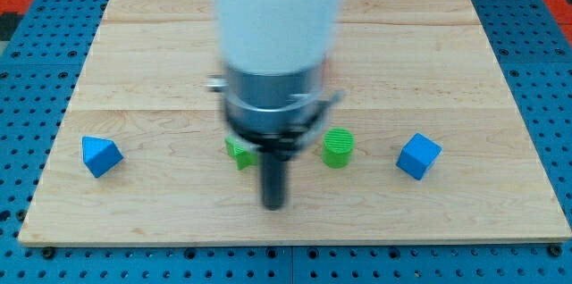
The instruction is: Move the blue triangle parallel to the left of the green star
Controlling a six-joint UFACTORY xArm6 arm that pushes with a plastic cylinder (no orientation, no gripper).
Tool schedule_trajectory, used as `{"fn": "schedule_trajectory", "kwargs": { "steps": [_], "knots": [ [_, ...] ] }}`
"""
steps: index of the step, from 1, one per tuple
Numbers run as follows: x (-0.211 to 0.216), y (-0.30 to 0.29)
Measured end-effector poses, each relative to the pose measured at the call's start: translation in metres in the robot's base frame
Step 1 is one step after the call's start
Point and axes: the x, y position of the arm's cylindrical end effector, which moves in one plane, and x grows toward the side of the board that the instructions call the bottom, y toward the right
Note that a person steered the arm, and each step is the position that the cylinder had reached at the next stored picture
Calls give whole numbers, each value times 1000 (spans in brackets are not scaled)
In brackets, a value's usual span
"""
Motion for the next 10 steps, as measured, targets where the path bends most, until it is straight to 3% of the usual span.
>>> {"fn": "schedule_trajectory", "kwargs": {
  "steps": [1, 2, 4, 5, 6, 7, 8, 10],
  "knots": [
    [-18, -57],
    [-44, -49],
    [-45, 1],
    [13, -45],
    [24, -116],
    [19, -206],
    [-20, -231],
    [-49, -123]
  ]
}}
